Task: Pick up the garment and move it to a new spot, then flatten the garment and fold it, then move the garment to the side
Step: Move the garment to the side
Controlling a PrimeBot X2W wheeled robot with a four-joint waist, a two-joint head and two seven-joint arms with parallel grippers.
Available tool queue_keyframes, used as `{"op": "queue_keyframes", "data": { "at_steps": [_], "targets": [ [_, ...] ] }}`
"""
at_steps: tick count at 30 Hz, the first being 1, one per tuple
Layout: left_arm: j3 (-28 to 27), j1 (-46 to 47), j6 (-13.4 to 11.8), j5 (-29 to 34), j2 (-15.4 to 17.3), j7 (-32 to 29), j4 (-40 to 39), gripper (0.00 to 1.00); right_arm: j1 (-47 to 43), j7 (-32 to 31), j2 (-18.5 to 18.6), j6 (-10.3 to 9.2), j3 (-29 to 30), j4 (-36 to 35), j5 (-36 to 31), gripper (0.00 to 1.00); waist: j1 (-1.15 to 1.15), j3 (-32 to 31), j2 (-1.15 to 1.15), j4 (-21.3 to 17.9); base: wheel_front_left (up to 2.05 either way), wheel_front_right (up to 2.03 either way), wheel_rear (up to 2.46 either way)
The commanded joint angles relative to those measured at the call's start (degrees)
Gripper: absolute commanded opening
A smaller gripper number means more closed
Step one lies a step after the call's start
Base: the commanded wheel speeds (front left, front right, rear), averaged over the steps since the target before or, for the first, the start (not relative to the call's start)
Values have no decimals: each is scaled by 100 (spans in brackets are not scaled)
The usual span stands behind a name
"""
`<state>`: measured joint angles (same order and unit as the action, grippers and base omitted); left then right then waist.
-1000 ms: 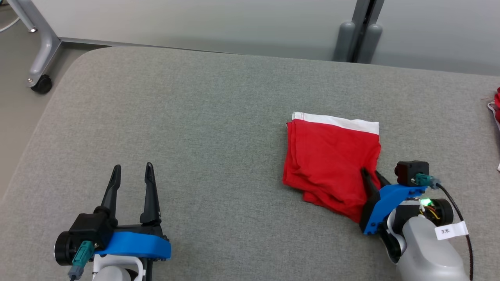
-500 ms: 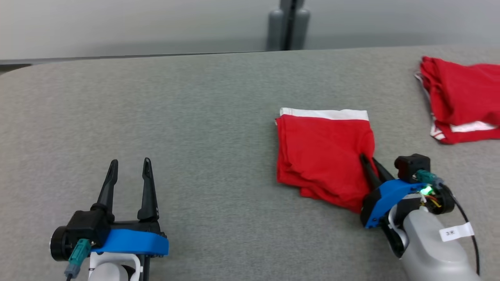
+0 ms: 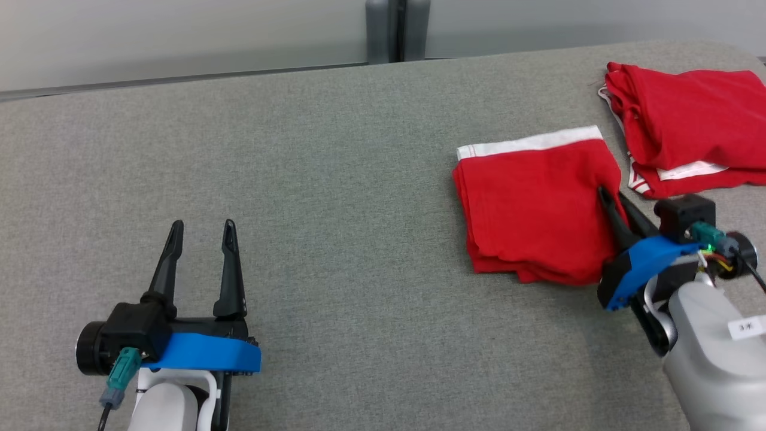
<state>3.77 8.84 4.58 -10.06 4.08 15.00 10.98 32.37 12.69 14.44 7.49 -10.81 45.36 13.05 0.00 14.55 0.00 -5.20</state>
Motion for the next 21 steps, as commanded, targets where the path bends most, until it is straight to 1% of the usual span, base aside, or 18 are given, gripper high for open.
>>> {"op": "queue_keyframes", "data": {
  "at_steps": [1, 4, 8, 9, 14, 19, 21],
  "targets": [
    [5, 147, 21, -11, 13, 23, -9, 100, 287, -80, 98, 1, -103, -148, -41, 0, 0, 68, 0, 71, 0, 0, 0],
    [47, 254, 33, -25, -5, 23, -48, 100, 657, -284, 317, 1, -275, -308, -82, 0, 0, 206, 0, 161, 0, 0, 0],
    [73, 392, 36, -18, -17, 23, -141, 100, 1121, -595, 744, 1, -431, -507, -114, 0, 0, 491, 0, 220, 0, 0, 0],
    [73, 392, 36, -18, -17, 23, -141, 100, 1121, -595, 744, 1, -431, -507, -114, 0, 0, 491, 0, 220, 0, 0, 0],
    [90, 566, 59, 32, 4, 22, -243, 100, 1595, -949, 1442, 1, -388, -676, -16, 0, 0, 902, 0, 227, 0, 0, 0],
    [52, 744, 81, 53, 64, 23, -389, 100, 1918, -1195, 2283, 1, -248, -654, 181, 0, 0, 1237, 0, 244, 0, 0, 0],
    [29, 766, 83, 62, 85, 22, -451, 100, 1935, -1301, 2464, 1, -198, -679, 210, 0, 0, 1320, 0, 225, 0, 0, 0]
  ]
}}
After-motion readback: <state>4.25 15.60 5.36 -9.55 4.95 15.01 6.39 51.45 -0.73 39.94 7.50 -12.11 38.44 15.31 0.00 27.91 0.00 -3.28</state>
